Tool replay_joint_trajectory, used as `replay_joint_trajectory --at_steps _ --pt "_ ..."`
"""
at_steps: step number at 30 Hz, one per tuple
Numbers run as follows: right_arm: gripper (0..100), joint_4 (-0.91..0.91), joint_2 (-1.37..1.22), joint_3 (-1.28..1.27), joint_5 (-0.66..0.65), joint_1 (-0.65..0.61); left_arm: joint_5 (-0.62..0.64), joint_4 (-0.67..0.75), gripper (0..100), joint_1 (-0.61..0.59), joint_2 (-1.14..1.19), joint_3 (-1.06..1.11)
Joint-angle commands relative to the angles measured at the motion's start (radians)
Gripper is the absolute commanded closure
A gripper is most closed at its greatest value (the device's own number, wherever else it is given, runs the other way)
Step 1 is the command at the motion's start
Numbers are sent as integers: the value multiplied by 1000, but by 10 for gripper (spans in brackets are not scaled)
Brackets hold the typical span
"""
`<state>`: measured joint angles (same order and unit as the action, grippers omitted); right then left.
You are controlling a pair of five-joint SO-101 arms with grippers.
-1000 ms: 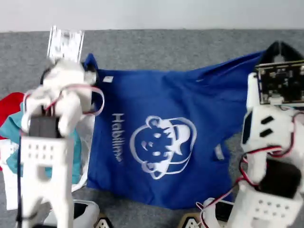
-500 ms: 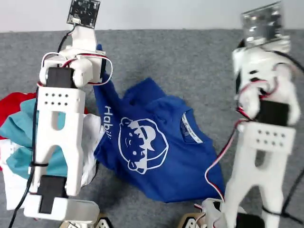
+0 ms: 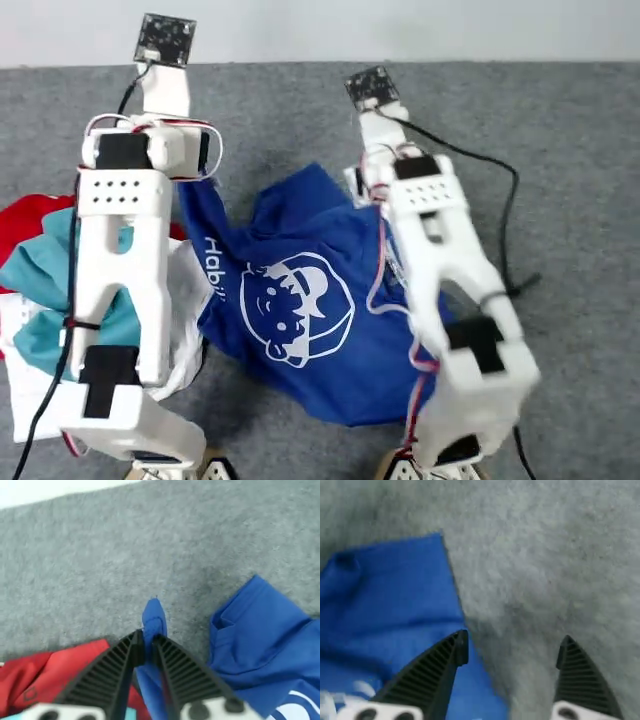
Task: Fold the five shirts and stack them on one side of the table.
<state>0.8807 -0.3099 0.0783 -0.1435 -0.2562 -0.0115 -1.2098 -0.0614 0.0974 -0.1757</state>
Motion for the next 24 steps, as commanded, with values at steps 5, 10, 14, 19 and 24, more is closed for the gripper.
replay_joint_trajectory --at_steps 5,10,14,19,24 --pt "684 -13 -401 413 58 -68 11 -5 988 0 0 -24" --pt "684 -12 -607 686 58 -96 11 -5 988 3 0 -24" --pt "685 -12 -769 896 52 -107 11 -5 988 3 2 -22" --pt "719 77 -951 1103 44 -122 11 -6 988 3 2 -22" --pt "951 156 -1069 1301 -164 -127 11 -17 988 3 2 -22"
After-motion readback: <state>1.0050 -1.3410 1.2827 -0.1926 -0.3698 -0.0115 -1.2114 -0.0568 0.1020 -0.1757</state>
